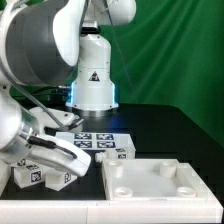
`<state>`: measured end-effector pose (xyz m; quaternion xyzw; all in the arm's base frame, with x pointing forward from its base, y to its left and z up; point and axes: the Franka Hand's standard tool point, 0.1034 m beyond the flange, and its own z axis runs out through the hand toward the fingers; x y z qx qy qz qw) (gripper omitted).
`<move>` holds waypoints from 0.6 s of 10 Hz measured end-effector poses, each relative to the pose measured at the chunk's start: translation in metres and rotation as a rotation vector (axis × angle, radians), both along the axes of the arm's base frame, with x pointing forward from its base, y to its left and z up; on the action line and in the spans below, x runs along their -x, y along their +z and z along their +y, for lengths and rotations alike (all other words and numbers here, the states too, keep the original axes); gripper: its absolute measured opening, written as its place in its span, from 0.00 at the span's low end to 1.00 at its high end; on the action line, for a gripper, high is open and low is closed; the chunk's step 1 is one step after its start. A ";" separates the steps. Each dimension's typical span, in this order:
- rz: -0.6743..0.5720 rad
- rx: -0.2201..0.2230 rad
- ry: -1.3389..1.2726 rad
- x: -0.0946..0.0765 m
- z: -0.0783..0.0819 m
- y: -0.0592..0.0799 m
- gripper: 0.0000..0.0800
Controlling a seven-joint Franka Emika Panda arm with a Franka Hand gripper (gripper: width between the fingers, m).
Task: Assemble one leg
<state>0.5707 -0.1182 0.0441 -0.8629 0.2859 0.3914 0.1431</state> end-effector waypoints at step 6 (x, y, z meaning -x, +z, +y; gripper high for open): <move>-0.026 0.022 0.010 -0.005 0.009 -0.020 0.81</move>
Offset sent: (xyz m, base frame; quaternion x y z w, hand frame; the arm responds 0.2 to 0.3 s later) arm 0.0040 0.0054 -0.0166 -0.0141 0.0139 0.0077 0.9998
